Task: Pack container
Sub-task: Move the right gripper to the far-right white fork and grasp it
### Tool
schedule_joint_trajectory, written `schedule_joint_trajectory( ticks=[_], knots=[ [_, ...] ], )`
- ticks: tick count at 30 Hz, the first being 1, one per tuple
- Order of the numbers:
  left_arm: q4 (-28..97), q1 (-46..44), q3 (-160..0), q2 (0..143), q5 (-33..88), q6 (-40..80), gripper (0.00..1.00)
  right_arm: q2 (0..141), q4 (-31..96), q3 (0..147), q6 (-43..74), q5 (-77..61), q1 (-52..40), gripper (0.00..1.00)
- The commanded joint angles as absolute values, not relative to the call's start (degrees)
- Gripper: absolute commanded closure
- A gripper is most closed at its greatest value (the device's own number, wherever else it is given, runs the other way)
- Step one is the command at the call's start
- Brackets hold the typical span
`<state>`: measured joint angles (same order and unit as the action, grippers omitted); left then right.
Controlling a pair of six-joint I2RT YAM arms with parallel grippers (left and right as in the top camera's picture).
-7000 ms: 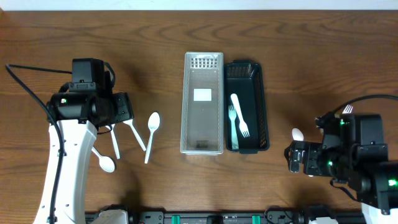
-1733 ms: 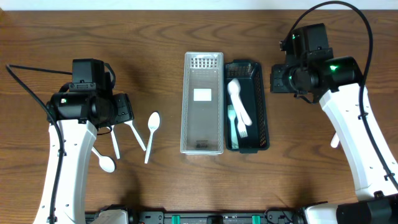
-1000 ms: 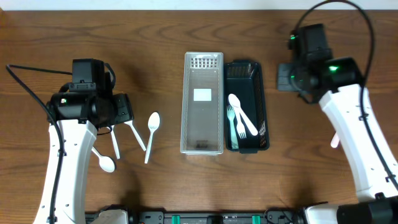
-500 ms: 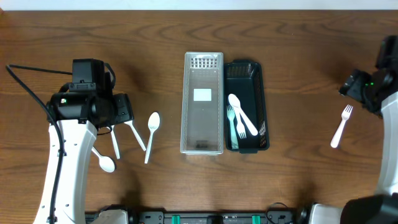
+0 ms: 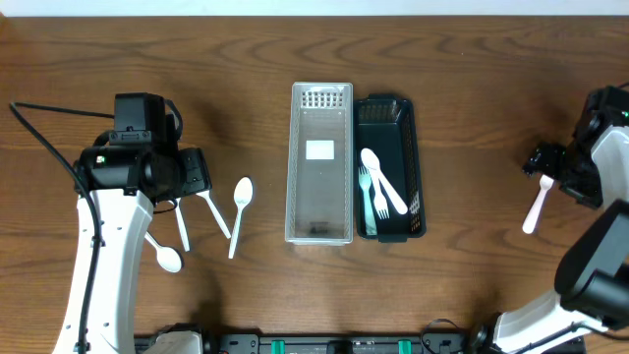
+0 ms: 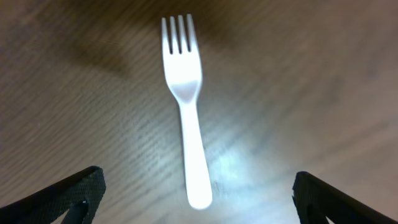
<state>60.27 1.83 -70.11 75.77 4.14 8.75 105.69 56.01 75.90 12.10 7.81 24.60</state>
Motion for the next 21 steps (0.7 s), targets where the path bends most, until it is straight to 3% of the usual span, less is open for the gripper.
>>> schedule_joint_trajectory(
  ticks=[1,21],
  knots=[
    [60.6,1.8,-71.1,75.9,4.1,8.4,0.36,108.6,55.3,75.7,8.3,3.8,25.7,0.02],
    [60.6,1.8,-71.1,75.9,4.1,8.4,0.36,114.8,51.9,75.4,7.6,2.3,26.0,0.09]
  ],
)
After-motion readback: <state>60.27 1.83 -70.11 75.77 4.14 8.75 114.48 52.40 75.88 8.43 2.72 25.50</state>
